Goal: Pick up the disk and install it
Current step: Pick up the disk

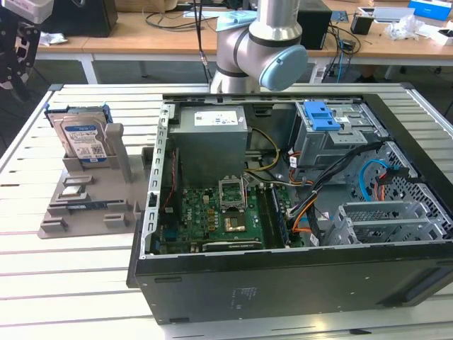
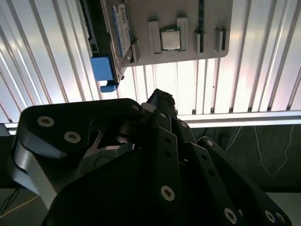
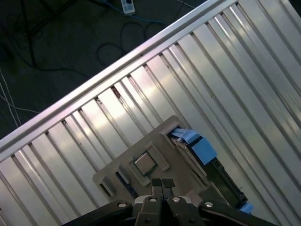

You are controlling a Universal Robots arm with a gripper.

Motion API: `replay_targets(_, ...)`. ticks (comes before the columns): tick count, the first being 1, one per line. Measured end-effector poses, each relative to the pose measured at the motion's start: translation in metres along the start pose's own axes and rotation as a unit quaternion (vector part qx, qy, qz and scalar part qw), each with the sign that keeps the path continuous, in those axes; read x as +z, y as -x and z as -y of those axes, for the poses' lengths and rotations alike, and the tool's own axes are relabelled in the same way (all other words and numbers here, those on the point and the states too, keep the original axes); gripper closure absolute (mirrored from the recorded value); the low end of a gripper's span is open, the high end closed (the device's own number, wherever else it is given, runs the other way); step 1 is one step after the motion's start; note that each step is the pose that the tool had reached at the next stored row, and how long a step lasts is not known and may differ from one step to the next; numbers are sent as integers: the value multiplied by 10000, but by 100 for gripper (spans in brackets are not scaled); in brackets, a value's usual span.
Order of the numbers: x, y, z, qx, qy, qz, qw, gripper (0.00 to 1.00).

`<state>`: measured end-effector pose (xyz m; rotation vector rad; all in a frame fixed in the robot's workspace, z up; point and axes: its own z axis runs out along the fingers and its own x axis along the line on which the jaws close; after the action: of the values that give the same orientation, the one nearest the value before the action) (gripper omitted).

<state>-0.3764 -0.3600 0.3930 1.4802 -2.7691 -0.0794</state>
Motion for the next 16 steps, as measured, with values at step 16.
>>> replay_targets(16, 0, 0, 0, -1308, 31, -59, 9914, 90)
